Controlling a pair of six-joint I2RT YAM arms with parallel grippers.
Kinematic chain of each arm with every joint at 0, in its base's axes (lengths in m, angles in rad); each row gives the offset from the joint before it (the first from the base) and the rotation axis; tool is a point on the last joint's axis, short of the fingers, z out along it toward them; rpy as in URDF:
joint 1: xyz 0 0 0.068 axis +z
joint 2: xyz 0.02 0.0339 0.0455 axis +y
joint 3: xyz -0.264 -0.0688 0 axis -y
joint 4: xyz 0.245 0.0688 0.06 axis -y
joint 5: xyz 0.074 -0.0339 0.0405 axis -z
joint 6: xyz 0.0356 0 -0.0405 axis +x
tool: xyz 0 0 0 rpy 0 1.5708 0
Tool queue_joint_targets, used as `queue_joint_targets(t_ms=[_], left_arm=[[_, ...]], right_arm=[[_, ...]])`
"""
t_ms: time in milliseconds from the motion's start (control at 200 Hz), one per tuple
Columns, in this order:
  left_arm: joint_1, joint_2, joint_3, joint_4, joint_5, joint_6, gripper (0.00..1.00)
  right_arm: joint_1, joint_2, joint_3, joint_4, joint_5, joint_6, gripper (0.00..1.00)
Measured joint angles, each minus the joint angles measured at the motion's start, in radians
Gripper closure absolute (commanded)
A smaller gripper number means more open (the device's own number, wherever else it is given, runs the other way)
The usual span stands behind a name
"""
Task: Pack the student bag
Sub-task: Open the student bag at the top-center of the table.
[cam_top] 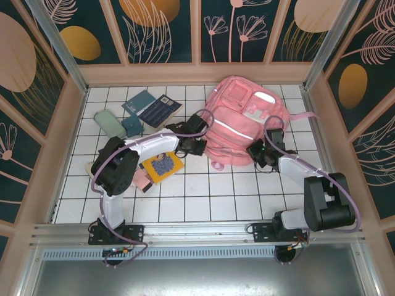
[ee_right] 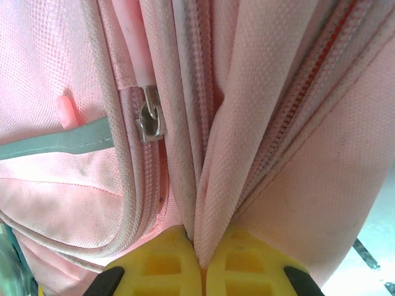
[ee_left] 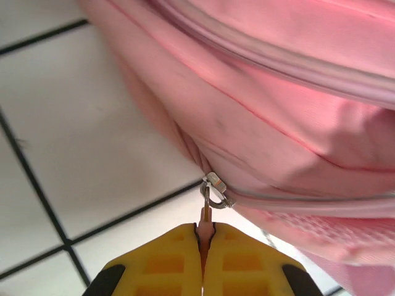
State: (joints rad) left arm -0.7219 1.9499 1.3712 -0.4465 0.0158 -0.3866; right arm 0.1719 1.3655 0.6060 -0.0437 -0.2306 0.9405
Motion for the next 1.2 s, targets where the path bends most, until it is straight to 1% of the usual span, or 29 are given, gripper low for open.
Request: queue_joint_targets(t_ms=[185,330,425,550,600,685,750,790,891,1006,1121,1196], left_arm=[[0.017,0.005,0.002,0.003,0.003,0.04,1.0],[0.013,-0.036,-0.074,0.059,0.039,0.055,1.0],[-0.013,-0.083,-0.129,0.084,0.074,0.061,1.0],[-0.082,-0.103,-0.154,0.102,0.102,0.051,1.0],[-0.116,-0.101,-0.153,0.111,0.112,0.037,1.0],[-0.166,-0.087,-0.139,0.134,0.137,0.01,1.0],[-0.194,-0.068,-0.118,0.149,0.16,-0.017,1.0],[-0.209,-0.051,-0.101,0.153,0.174,-0.032,1.0],[-0.237,-0.007,-0.051,0.161,0.21,-0.064,1.0],[-0.256,0.046,0.011,0.171,0.235,-0.084,1.0],[-0.263,0.076,0.038,0.18,0.25,-0.093,1.0],[-0.266,0.082,0.048,0.18,0.254,-0.093,1.0]], right_arm=[[-0.004,0.021,0.048,-0.05,-0.002,-0.046,1.0],[-0.013,0.083,0.126,-0.109,0.008,-0.101,1.0],[-0.027,0.126,0.185,-0.145,0.02,-0.149,1.0],[-0.064,0.183,0.268,-0.179,0.042,-0.218,1.0],[-0.08,0.202,0.298,-0.193,0.053,-0.241,0.9],[-0.105,0.225,0.337,-0.21,0.072,-0.277,0.65],[-0.122,0.232,0.365,-0.214,0.099,-0.299,0.53],[-0.13,0.231,0.381,-0.215,0.11,-0.302,0.49],[-0.14,0.206,0.404,-0.215,0.129,-0.307,0.46],[-0.121,0.126,0.378,-0.232,0.134,-0.293,0.45],[-0.07,0.003,0.296,-0.251,0.133,-0.242,0.45],[-0.019,-0.065,0.229,-0.267,0.13,-0.195,0.45]])
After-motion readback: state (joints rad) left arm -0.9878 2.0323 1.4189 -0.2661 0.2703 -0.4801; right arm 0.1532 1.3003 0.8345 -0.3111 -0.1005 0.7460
